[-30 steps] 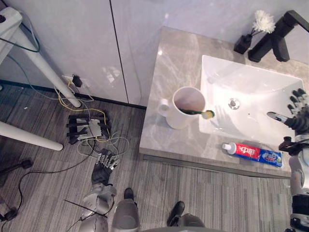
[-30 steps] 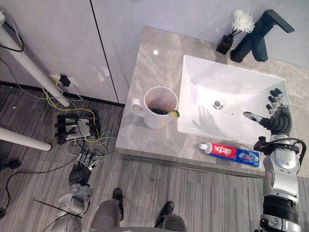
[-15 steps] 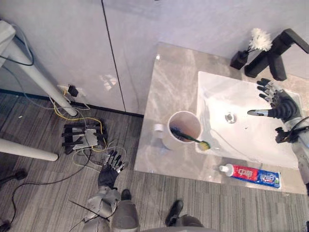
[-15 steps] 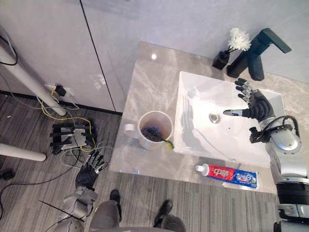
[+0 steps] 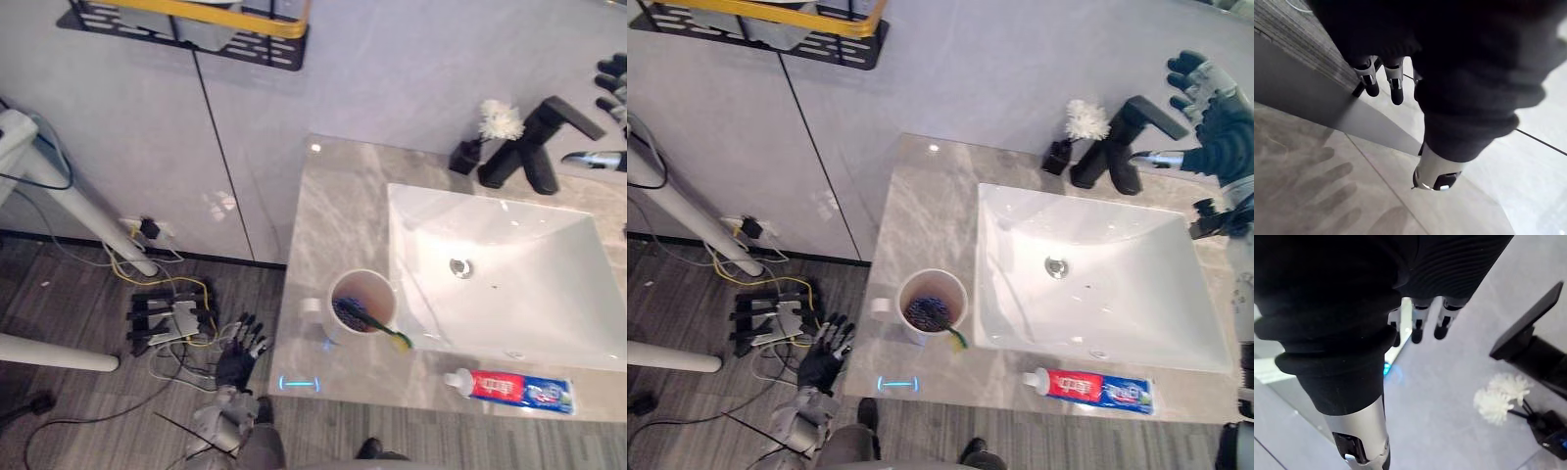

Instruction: Organize washtable

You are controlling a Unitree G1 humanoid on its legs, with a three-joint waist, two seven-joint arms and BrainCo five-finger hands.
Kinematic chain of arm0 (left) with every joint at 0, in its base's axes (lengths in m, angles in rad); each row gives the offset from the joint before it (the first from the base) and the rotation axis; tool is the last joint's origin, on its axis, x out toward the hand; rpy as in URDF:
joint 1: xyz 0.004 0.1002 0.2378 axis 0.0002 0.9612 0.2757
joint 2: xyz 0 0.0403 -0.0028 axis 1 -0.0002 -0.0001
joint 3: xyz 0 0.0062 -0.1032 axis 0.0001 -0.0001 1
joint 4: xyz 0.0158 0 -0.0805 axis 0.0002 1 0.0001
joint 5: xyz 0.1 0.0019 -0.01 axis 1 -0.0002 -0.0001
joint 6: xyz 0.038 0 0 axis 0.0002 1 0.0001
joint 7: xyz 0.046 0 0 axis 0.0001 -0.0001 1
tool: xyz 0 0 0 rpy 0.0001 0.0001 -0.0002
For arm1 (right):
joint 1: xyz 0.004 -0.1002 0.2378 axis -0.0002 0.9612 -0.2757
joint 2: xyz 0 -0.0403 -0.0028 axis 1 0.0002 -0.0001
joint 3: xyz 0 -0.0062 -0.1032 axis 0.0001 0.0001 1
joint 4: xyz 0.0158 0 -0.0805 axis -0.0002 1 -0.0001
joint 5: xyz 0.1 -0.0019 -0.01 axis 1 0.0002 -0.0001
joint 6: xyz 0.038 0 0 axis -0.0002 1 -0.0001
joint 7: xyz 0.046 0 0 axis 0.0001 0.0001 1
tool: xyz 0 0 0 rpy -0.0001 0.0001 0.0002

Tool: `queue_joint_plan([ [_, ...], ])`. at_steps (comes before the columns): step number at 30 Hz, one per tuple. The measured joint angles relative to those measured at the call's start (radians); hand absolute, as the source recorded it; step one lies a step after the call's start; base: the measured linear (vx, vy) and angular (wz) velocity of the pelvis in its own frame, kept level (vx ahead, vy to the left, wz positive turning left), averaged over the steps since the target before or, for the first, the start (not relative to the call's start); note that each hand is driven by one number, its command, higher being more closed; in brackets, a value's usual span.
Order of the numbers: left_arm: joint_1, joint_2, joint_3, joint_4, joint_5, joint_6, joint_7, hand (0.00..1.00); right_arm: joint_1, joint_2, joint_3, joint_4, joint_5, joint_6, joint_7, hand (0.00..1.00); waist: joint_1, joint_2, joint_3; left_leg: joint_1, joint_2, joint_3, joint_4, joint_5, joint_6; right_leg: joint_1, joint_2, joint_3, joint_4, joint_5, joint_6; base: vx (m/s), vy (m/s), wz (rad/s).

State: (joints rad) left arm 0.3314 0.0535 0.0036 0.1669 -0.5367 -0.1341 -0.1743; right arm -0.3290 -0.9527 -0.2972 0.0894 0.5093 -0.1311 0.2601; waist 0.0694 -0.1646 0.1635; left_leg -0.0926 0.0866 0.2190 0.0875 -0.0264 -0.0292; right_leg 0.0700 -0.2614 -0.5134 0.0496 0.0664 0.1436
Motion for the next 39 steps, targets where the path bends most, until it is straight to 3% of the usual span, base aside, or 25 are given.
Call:
queue_joint_plan([
  [4,-0.011,0.043,0.008,0.0,0.0,0.001,0.0,0.0,-0.058,0.003,0.053,0.073,0.0,-0.008,-0.003,0.0,0.001,0.001,0.0,-0.019,0.022,0.031,0.039,-0.004,0.001,-0.063,0.0,0.057,0.072,0.025,-0.019,0.06,0.035,-0.25],
  [6,-0.025,0.049,0.023,-0.001,0.0,0.005,0.0,0.0,-0.085,0.004,0.101,0.087,-0.002,0.01,-0.004,0.0,0.002,0.02,0.014,-0.103,0.046,0.037,0.205,-0.041,0.013,-0.098,-0.005,0.079,0.147,0.042,-0.041,-0.04,0.021,-0.18],
  [7,-0.037,0.036,0.025,0.0,0.0,0.006,0.002,0.0,-0.107,0.002,0.133,0.087,-0.001,0.016,0.0,0.0,0.003,0.028,0.022,-0.107,0.017,0.023,0.148,-0.063,0.001,-0.092,-0.024,0.106,0.151,0.055,-0.039,-0.2,0.16,-0.55],
  [8,-0.032,0.0,0.025,-0.006,-0.002,0.004,0.002,0.0,-0.156,-0.01,0.167,0.087,0.003,0.018,0.003,0.0,0.03,0.078,0.009,-0.06,0.012,0.055,0.017,0.019,0.065,-0.086,-0.004,0.13,0.141,0.038,0.021,-0.18,0.161,-0.52],
  [9,-0.037,-0.001,0.026,-0.005,-0.002,0.004,0.002,0.0,-0.162,-0.007,0.174,0.088,0.006,0.016,0.003,0.0,0.03,0.07,0.012,-0.057,0.004,0.064,0.017,0.021,0.067,-0.092,-0.017,0.13,0.163,0.01,0.032,-0.11,0.119,-0.4],
  [10,-0.045,-0.004,0.045,-0.002,-0.004,0.004,0.006,0.0,-0.23,-0.006,0.248,0.109,0.009,0.021,0.014,0.0,0.029,0.068,0.018,-0.052,-0.017,0.063,0.025,0.022,0.075,-0.109,-0.048,0.129,0.305,-0.093,0.025,0.0,0.0,0.0],
  [11,-0.041,-0.002,0.046,-0.002,-0.004,0.003,0.007,0.0,-0.268,-0.007,0.289,0.123,0.009,0.021,0.022,0.0,0.036,0.069,0.019,-0.044,-0.019,0.071,0.031,0.022,0.075,-0.099,-0.046,0.122,0.327,-0.122,0.015,0.0,0.0,0.0],
  [13,-0.035,-0.009,0.045,-0.001,-0.024,0.003,0.007,0.0,-0.34,-0.008,0.347,0.14,0.009,0.021,0.033,0.0,0.07,0.072,0.02,-0.04,-0.021,0.081,0.052,0.022,0.074,-0.038,-0.025,0.067,0.248,-0.166,0.01,-0.05,-0.077,-0.09],
  [16,-0.033,-0.033,0.041,0.002,-0.023,0.003,0.007,0.0,-0.408,-0.027,0.373,0.148,0.049,0.018,0.052,0.0,0.083,0.078,0.025,-0.083,-0.023,0.064,0.093,0.024,0.07,0.032,0.017,0.025,0.098,-0.186,0.022,-0.12,-0.218,0.22],
  [17,-0.024,-0.063,0.029,0.005,-0.032,0.004,0.007,0.0,-0.454,-0.059,0.4,0.186,0.076,0.018,0.062,0.0,0.078,0.108,0.042,-0.105,-0.014,0.034,0.113,0.037,0.051,0.054,0.042,-0.007,0.06,-0.201,0.022,-0.16,-0.212,0.38],
  [19,-0.004,-0.085,0.006,0.005,-0.041,0.005,0.007,0.0,-0.457,-0.069,0.409,0.192,0.081,0.02,0.062,0.0,0.074,0.139,0.054,-0.106,0.005,0.024,0.121,0.045,0.039,0.058,0.058,-0.013,0.076,-0.203,0.018,-0.18,-0.129,0.25],
  [20,0.015,-0.095,-0.01,0.005,-0.052,0.006,0.01,0.0,-0.436,-0.072,0.415,0.155,0.08,0.027,0.061,0.0,0.063,0.154,0.058,-0.107,0.018,0.015,0.134,0.056,0.023,0.056,0.067,-0.02,0.106,-0.219,-0.008,-0.2,-0.114,0.18],
  [22,0.035,-0.092,-0.003,0.002,-0.06,0.006,0.018,0.0,-0.329,-0.089,0.378,0.0,0.08,0.024,0.048,0.0,0.046,0.159,0.057,-0.113,0.016,-0.004,0.135,0.088,0.009,0.052,0.072,-0.043,0.142,-0.252,-0.031,-0.18,-0.107,0.36],
  [24,0.021,-0.072,0.0,-0.023,-0.061,0.004,0.027,0.0,-0.235,-0.091,0.331,-0.114,0.072,0.007,0.055,0.0,-0.002,0.155,0.057,-0.119,0.006,-0.051,0.057,0.173,-0.029,0.024,0.054,-0.103,0.17,-0.266,-0.059,-0.24,-0.092,0.67],
  [25,0.013,-0.068,-0.001,-0.024,-0.06,0.003,0.027,0.0,-0.219,-0.089,0.317,-0.118,0.067,0.006,0.061,0.0,-0.003,0.152,0.06,-0.128,0.013,-0.038,0.109,0.139,-0.01,0.016,0.05,-0.11,0.177,-0.266,-0.062,-0.21,-0.026,0.49],
  [26,0.001,-0.062,-0.002,-0.025,-0.059,0.003,0.025,0.0,-0.173,-0.089,0.283,-0.119,0.061,0.005,0.071,0.0,-0.004,0.153,0.06,-0.137,0.021,-0.006,0.257,0.019,0.015,0.018,0.042,-0.119,0.174,-0.256,-0.065,-0.15,0.011,0.23],
  [27,0.002,-0.059,-0.004,-0.023,-0.058,0.004,0.024,0.0,-0.137,-0.088,0.26,-0.127,0.046,0.005,0.073,0.0,-0.01,0.153,0.059,-0.116,0.021,0.004,0.31,-0.033,0.008,0.028,0.037,-0.125,0.169,-0.248,-0.063,-0.13,0.03,0.37],
  [28,0.001,-0.06,-0.014,-0.019,-0.057,0.004,0.023,0.0,-0.099,-0.09,0.246,-0.145,0.028,0.006,0.076,0.0,-0.038,0.163,0.053,-0.076,0.016,0.005,0.274,-0.065,-0.019,0.038,0.035,-0.144,0.159,-0.236,-0.058,-0.11,0.072,0.38],
  [29,-0.001,-0.061,-0.019,-0.019,-0.056,0.004,0.022,0.0,-0.086,-0.091,0.24,-0.158,0.027,0.006,0.082,0.0,-0.055,0.171,0.049,-0.064,0.011,0.001,0.231,-0.069,-0.02,0.034,0.037,-0.152,0.162,-0.234,-0.054,-0.13,0.108,0.42],
  [30,-0.011,-0.057,-0.025,-0.015,-0.049,0.004,0.023,0.0,-0.055,-0.086,0.227,-0.183,0.025,0.005,0.09,0.0,-0.065,0.181,0.042,-0.051,-0.003,0.001,0.17,-0.068,0.014,0.023,0.033,-0.152,0.168,-0.232,-0.052,-0.15,0.126,0.24],
  [34,-0.042,-0.04,-0.04,-0.014,-0.037,0.002,0.024,0.0,-0.005,-0.076,0.237,-0.211,-0.021,0.002,0.118,0.0,-0.056,0.159,0.015,-0.021,-0.045,0.002,0.074,-0.023,0.041,0.012,0.027,-0.123,0.148,-0.209,-0.051,-0.06,0.073,0.1],
  [39,-0.038,-0.03,-0.04,-0.014,-0.035,0.0,0.023,0.0,-0.005,-0.075,0.285,-0.183,-0.101,-0.001,0.118,0.0,-0.053,0.154,-0.007,0.01,-0.064,0.009,0.023,0.019,0.06,0.017,0.026,-0.103,0.119,-0.181,-0.045,0.02,0.03,0.0],
])
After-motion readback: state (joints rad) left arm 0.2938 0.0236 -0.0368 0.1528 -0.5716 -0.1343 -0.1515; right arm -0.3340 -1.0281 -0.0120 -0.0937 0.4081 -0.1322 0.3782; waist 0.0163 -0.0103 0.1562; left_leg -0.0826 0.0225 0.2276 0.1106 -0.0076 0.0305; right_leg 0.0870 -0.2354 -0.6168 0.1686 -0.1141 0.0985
